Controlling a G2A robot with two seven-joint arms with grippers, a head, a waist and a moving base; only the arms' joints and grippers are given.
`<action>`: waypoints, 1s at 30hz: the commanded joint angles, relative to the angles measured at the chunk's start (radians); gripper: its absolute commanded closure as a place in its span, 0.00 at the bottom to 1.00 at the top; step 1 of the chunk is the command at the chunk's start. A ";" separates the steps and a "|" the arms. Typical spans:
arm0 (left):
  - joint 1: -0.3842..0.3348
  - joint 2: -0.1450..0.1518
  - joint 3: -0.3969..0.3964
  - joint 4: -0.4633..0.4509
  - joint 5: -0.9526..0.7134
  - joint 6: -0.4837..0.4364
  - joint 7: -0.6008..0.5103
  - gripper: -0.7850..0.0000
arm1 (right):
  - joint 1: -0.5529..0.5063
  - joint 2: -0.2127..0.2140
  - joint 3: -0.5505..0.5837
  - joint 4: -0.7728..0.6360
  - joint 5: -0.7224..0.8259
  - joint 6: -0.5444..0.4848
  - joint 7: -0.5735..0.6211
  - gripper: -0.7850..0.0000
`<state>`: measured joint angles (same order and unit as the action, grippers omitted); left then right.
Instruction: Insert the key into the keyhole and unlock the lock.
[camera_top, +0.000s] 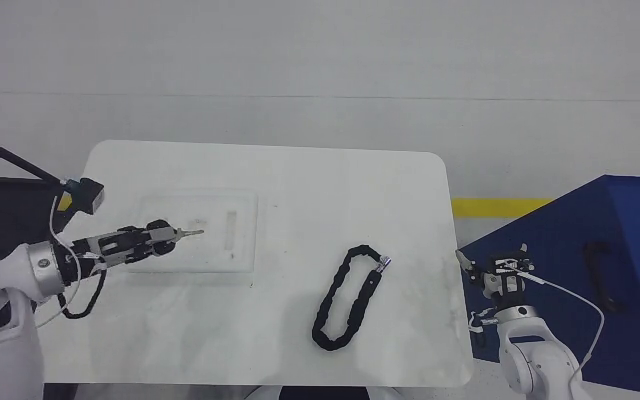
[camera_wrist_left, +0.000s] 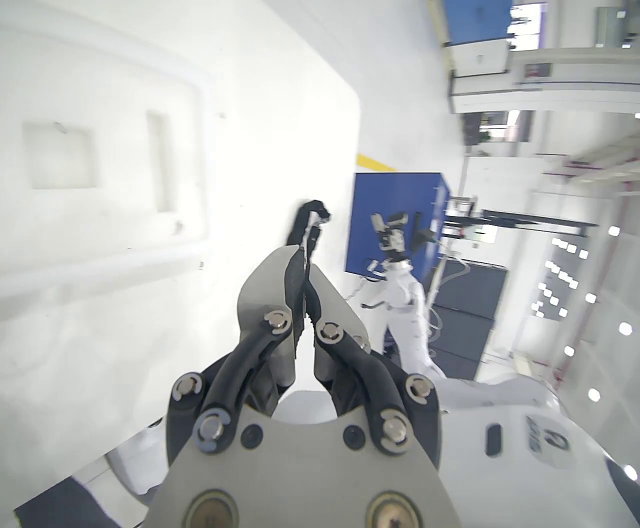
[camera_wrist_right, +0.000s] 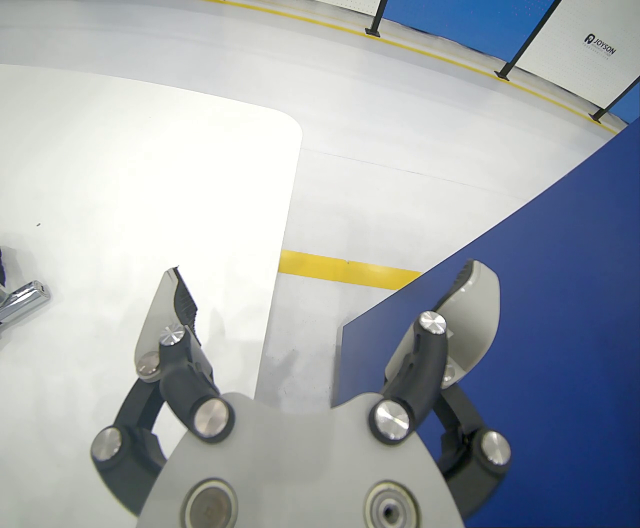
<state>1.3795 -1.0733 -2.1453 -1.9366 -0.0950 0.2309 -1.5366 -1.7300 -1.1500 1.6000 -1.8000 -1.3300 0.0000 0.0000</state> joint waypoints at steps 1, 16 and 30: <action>0.026 0.007 -0.046 0.043 -0.146 -0.064 0.001 1.00 | 0.000 0.000 0.000 0.000 0.000 0.000 0.000 0.00; 0.088 0.030 -0.064 0.113 -0.316 -0.120 0.001 1.00 | 0.000 0.000 0.000 0.000 0.000 0.000 0.000 0.00; 0.088 0.030 -0.064 0.113 -0.316 -0.120 0.001 1.00 | 0.000 0.000 0.000 0.000 0.000 0.000 0.000 0.00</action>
<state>1.4678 -1.0435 -2.2091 -1.8235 -0.4113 0.1108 -1.5359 -1.7300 -1.1500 1.6000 -1.8000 -1.3300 0.0000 0.0000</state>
